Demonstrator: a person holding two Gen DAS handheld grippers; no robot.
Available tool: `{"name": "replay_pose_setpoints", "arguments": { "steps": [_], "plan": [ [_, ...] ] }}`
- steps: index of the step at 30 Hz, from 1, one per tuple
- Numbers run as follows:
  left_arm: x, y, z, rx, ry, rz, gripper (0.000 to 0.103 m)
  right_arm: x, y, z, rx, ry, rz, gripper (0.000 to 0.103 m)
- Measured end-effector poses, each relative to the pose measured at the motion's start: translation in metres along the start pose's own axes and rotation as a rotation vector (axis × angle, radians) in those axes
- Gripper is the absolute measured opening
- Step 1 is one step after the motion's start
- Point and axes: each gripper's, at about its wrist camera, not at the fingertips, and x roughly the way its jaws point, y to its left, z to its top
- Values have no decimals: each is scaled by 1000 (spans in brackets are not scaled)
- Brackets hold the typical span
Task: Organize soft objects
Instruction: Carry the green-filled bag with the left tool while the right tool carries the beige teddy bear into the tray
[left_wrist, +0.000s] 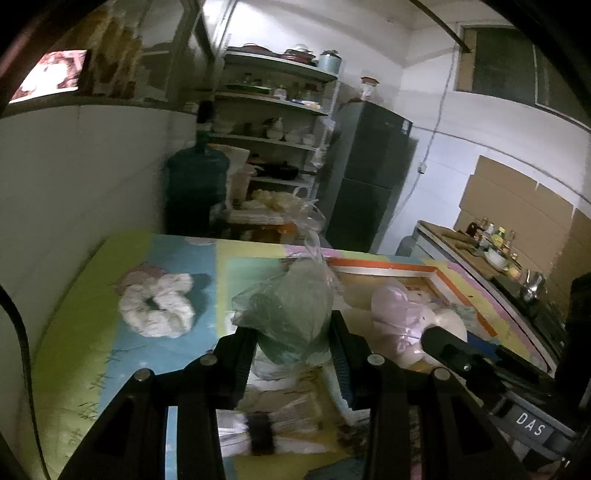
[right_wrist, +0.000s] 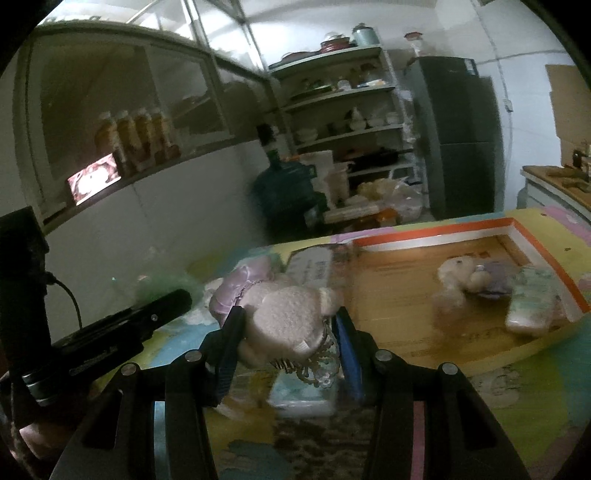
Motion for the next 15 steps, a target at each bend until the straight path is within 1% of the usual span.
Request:
{"name": "replay_pose_setpoints", "arguments": {
  "steps": [12,15],
  "plan": [
    [30,-60,9,75,30,-66,39,-21,-52,9,49,-48,-68,50],
    [37,-72,13,88,36,-72,39,-25,-64,14,52,-61,-89,50]
  ]
}}
